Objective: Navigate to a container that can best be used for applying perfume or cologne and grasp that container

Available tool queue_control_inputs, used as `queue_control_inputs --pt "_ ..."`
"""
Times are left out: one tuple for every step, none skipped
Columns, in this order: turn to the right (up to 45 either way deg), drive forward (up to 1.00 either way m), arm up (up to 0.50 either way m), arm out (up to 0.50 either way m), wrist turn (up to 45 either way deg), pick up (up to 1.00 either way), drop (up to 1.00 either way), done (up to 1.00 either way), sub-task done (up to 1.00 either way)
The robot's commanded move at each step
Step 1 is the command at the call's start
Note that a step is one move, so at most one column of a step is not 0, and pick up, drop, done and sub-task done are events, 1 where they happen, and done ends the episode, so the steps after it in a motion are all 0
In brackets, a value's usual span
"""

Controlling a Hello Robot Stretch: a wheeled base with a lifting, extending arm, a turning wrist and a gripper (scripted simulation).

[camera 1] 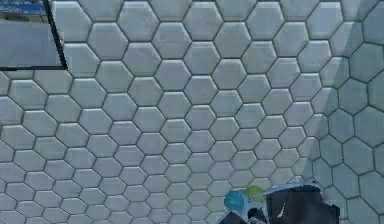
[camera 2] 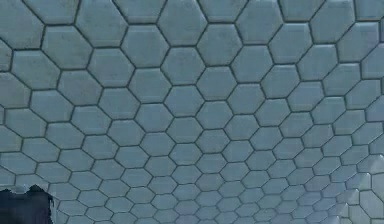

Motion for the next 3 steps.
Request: queue_control_inputs --pt "-45.0 0.00 0.00 0.00 0.0 0.00 0.00 0.00 0.00" --pt "-30.0 0.00 0.00 0.00 0.0 0.00 0.00 0.00 0.00" --pt "0.0 0.30 0.00 0.00 0.0 0.00 0.00 0.00 0.00"
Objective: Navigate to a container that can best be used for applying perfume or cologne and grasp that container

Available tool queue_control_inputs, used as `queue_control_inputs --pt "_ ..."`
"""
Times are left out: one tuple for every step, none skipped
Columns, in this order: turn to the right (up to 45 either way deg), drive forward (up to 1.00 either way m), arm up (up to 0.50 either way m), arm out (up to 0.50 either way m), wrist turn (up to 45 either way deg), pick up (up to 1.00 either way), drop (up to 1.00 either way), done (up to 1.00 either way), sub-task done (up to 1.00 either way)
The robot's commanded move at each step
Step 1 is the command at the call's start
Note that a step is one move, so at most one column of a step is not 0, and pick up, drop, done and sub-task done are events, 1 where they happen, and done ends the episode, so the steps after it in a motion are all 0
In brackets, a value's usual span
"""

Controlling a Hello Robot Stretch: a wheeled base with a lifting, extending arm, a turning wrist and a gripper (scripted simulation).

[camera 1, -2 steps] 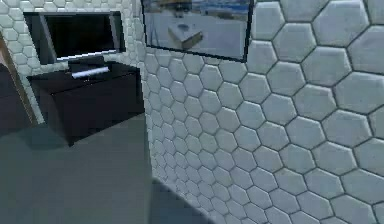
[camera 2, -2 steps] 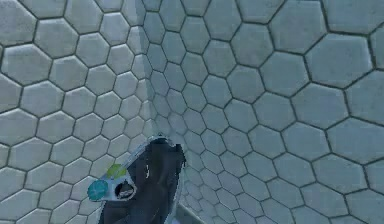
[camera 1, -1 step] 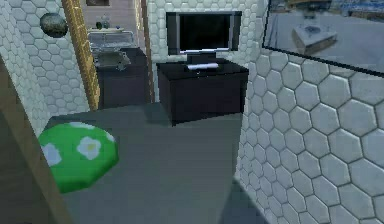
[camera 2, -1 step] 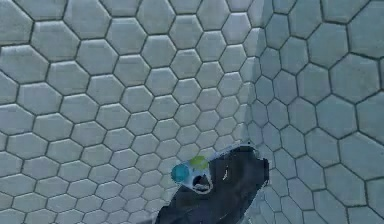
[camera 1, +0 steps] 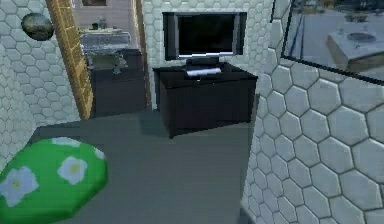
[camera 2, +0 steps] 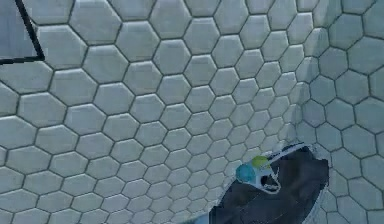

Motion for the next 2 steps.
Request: queue_control_inputs --pt "-15.0 0.00 0.00 0.00 0.0 0.00 0.00 0.00 0.00" --pt "0.0 1.00 0.00 0.00 0.0 0.00 0.00 0.00 0.00"
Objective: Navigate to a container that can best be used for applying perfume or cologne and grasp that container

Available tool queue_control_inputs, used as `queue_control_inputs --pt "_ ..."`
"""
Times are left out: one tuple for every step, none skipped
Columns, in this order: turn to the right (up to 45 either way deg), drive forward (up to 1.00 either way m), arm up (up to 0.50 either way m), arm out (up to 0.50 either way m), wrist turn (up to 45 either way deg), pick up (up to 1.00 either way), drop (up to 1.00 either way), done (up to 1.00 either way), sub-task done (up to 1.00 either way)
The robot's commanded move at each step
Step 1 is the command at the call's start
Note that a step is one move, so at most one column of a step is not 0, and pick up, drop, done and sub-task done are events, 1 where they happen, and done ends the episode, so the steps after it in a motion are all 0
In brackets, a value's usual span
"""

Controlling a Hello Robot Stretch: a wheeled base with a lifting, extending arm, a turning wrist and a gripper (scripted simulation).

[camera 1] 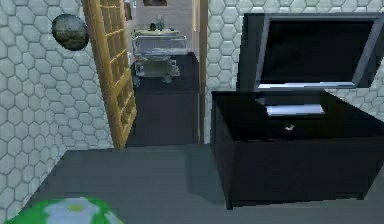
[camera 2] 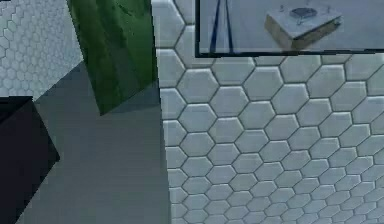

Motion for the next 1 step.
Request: queue_control_inputs --pt "0.0 1.00 0.00 0.00 0.0 0.00 0.00 0.00 0.00"
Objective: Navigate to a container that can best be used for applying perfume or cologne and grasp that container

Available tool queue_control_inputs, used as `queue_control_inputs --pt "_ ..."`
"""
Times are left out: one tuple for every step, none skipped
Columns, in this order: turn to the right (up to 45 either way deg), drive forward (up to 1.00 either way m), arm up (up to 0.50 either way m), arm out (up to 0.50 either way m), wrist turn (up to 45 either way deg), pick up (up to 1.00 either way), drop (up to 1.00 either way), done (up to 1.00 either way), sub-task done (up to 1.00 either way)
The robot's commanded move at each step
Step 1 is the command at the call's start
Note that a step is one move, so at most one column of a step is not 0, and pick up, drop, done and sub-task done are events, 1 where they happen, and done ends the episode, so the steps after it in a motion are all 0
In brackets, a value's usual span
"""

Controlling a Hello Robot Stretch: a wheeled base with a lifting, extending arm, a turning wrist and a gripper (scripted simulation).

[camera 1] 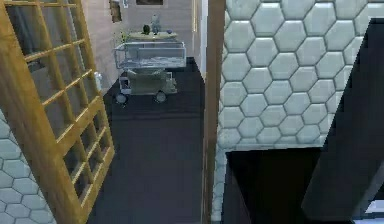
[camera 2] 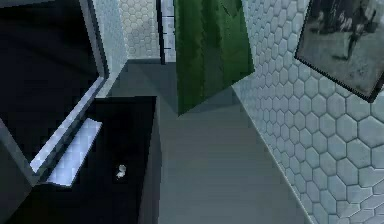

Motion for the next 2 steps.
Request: queue_control_inputs --pt "-3.0 0.00 0.00 0.00 0.0 0.00 0.00 0.00 0.00" --pt "0.0 1.00 0.00 0.00 0.0 0.00 0.00 0.00 0.00"
